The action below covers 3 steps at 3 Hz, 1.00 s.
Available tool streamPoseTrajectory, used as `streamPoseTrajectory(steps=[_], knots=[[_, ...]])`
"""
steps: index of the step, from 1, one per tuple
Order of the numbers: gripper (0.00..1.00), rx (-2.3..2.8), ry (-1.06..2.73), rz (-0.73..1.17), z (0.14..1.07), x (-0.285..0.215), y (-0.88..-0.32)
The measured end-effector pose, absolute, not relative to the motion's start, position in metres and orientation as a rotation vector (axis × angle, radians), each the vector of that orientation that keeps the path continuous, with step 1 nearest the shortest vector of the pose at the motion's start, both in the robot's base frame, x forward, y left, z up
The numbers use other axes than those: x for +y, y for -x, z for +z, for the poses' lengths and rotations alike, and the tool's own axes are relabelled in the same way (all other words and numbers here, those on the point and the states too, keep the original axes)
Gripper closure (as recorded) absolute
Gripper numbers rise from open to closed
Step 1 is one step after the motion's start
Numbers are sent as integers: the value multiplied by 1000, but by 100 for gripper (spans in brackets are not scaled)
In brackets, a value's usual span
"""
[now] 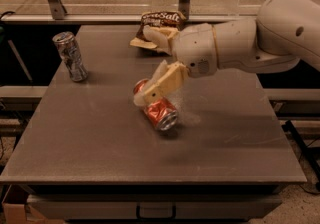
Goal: Knock coke can over
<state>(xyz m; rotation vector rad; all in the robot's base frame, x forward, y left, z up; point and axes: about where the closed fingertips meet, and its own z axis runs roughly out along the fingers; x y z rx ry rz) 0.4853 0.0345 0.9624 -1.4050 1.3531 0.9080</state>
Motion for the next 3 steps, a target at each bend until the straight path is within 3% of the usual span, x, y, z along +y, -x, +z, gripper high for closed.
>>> streamPoseTrajectory(steps=[1, 2, 3], knots=[[0, 1315, 1342, 921, 988, 48, -503], [0, 1357, 1311, 864, 982, 8, -509], [0, 1457, 1282, 730, 971, -82, -511]])
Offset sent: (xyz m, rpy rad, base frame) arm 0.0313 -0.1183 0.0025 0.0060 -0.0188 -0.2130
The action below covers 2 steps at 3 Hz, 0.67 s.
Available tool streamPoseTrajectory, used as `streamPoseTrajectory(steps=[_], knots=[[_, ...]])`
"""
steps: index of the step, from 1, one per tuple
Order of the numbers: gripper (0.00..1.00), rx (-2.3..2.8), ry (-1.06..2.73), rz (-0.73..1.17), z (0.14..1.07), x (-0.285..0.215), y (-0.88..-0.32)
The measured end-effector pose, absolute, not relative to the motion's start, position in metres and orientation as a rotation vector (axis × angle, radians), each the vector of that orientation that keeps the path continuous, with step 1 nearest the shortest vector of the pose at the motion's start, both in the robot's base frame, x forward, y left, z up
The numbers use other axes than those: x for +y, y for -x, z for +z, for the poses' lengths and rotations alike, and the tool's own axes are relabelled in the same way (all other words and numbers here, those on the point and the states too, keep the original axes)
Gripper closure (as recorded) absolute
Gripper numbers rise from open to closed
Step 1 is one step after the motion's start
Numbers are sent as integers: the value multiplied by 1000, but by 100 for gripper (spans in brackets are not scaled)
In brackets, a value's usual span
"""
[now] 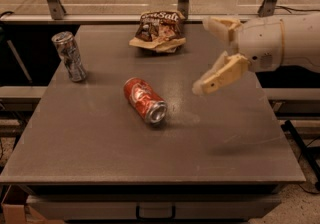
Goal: Knock coke can over
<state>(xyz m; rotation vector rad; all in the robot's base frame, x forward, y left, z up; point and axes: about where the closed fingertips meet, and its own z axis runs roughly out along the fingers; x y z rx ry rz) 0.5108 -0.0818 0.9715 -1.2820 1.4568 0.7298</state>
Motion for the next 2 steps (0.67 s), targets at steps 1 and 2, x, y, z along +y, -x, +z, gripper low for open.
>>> streamPoseTrajectory(steps=[1, 2], knots=[[0, 1560, 1231, 554, 973, -181, -513], [0, 1565, 1222, 518, 981, -193, -516]])
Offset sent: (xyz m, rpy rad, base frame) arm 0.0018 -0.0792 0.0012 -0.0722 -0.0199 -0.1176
